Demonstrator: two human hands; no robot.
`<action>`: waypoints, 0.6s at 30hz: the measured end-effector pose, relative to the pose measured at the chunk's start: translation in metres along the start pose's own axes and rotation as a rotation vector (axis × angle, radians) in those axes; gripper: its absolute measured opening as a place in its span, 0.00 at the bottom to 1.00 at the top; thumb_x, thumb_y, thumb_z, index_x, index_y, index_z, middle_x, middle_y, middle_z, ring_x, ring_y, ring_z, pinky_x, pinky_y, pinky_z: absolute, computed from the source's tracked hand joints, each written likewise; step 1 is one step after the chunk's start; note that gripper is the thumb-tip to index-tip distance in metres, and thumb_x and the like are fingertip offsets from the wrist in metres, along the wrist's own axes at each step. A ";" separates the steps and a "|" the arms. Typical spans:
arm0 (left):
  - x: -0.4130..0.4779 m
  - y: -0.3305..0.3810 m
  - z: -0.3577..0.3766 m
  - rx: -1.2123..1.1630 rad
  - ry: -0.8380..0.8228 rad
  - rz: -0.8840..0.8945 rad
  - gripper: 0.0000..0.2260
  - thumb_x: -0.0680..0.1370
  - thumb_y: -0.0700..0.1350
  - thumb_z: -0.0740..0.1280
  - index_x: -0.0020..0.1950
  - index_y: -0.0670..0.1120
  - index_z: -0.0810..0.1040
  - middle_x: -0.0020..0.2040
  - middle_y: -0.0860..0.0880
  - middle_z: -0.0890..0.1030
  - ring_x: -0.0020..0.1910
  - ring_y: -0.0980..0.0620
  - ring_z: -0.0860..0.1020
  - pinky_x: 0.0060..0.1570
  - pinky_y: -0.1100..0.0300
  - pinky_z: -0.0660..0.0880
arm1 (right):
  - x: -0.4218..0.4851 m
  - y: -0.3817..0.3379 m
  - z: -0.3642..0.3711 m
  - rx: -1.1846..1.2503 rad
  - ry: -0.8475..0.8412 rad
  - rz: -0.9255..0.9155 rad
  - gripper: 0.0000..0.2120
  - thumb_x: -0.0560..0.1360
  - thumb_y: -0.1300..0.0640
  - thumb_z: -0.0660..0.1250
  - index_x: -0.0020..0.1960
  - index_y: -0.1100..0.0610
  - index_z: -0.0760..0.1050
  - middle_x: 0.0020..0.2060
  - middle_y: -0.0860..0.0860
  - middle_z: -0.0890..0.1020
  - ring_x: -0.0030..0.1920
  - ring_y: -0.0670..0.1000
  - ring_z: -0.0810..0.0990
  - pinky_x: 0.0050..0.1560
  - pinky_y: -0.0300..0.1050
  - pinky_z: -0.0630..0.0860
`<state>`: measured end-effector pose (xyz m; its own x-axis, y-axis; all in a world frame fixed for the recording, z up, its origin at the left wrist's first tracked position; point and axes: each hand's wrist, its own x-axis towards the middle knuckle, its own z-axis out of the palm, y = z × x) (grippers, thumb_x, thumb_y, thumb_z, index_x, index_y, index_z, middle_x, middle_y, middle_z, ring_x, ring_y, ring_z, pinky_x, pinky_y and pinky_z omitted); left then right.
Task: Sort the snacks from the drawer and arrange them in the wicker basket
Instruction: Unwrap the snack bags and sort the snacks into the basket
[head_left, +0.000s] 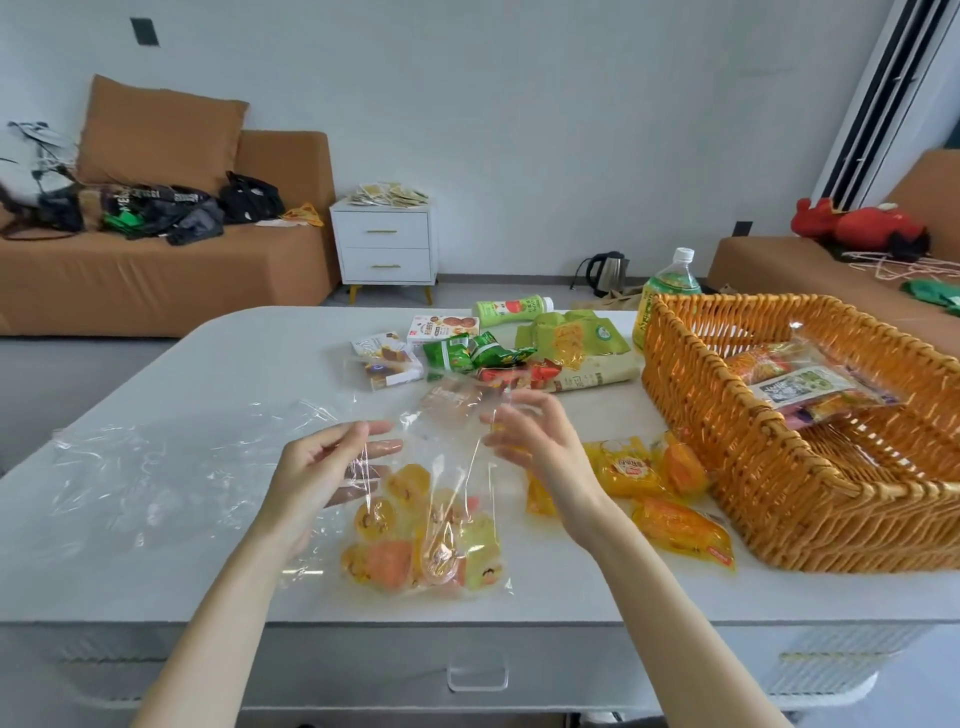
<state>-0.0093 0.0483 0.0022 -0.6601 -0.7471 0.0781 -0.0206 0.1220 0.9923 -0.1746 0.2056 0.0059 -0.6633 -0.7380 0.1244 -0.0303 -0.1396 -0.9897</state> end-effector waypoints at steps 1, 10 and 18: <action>-0.001 -0.001 -0.001 0.013 0.007 -0.011 0.11 0.80 0.48 0.61 0.54 0.47 0.82 0.48 0.50 0.85 0.45 0.48 0.84 0.41 0.60 0.81 | 0.001 0.004 0.002 -0.048 -0.006 0.015 0.15 0.75 0.50 0.69 0.58 0.54 0.71 0.49 0.53 0.84 0.45 0.50 0.83 0.53 0.45 0.79; 0.008 -0.002 -0.017 -0.126 0.214 0.078 0.15 0.81 0.53 0.59 0.52 0.44 0.79 0.49 0.50 0.85 0.48 0.50 0.84 0.49 0.58 0.80 | 0.008 0.019 0.015 -0.344 0.076 -0.160 0.10 0.82 0.61 0.59 0.60 0.51 0.73 0.48 0.46 0.85 0.45 0.42 0.83 0.51 0.42 0.80; 0.025 -0.015 -0.010 0.034 -0.124 -0.002 0.57 0.51 0.76 0.70 0.75 0.54 0.61 0.66 0.61 0.72 0.63 0.64 0.72 0.57 0.66 0.68 | 0.003 -0.003 0.006 -0.129 -0.236 -0.079 0.10 0.83 0.64 0.53 0.64 0.59 0.64 0.56 0.50 0.83 0.55 0.51 0.82 0.60 0.42 0.76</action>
<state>-0.0178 0.0215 -0.0094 -0.7480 -0.6609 0.0611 -0.0466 0.1441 0.9885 -0.1723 0.1994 0.0093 -0.4627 -0.8638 0.1994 -0.1796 -0.1290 -0.9753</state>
